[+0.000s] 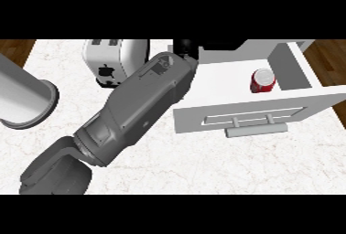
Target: Pick up the can, place it into the drawer and close the drawer
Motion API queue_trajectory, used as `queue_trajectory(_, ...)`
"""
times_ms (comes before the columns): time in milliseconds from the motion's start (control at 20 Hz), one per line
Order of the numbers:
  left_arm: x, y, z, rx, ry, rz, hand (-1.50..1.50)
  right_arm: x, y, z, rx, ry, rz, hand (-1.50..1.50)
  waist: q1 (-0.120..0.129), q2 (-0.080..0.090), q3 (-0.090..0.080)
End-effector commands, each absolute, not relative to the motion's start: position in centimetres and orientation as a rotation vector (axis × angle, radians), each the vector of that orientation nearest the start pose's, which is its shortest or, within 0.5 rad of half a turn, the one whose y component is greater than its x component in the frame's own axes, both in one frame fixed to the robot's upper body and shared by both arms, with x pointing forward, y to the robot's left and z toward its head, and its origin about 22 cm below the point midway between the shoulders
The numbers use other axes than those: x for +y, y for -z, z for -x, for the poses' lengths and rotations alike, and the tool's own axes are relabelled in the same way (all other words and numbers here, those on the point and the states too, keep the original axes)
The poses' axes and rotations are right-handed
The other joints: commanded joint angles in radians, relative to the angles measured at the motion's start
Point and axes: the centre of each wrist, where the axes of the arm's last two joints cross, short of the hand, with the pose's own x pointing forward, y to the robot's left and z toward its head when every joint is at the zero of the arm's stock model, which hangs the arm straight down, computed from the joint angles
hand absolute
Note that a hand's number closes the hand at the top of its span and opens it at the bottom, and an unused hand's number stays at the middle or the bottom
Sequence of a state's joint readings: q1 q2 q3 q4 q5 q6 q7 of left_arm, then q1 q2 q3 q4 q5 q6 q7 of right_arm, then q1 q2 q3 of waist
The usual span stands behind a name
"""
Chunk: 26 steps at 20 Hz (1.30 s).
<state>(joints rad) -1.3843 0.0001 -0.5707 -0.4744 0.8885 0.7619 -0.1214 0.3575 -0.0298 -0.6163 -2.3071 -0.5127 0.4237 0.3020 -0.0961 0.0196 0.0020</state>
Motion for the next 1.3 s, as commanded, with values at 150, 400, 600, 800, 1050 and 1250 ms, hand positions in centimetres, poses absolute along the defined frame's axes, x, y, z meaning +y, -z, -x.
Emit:
queue_trajectory(150, -1.9, -17.6, -41.8, -1.620, -0.077, -0.037, -1.50, -35.0, -12.4, -8.8, -1.807, 0.103, 0.109, -1.50, 0.005, -0.003, 0.000)
queue_trajectory(400, -0.6, -15.5, -42.2, -1.655, -0.120, -0.059, -1.50, -35.2, -12.9, -8.9, -1.842, 0.078, 0.113, -1.50, 0.000, 0.001, 0.000)
queue_trajectory(600, -0.8, -16.3, -42.3, -1.658, -0.120, -0.024, -1.50, -35.3, -16.2, -8.8, -1.948, -0.152, 0.311, -1.50, 0.003, 0.001, -0.001)
queue_trajectory(800, -1.6, -17.5, -41.9, -1.727, -0.131, 0.004, -1.50, -33.6, -16.1, -9.9, -1.993, -0.257, 0.307, -1.50, 0.010, 0.004, 0.000)
queue_trajectory(1050, -2.3, -18.1, -41.4, -1.756, -0.122, 0.025, -1.50, -32.6, -17.6, -11.9, -2.046, -0.378, 0.412, -1.50, 0.043, -0.001, -0.001)
queue_trajectory(1250, -2.3, -19.0, -41.8, -1.758, -0.137, 0.034, -1.50, -31.2, -17.8, -13.1, -2.021, -0.495, 0.500, -1.50, 0.058, -0.002, -0.001)
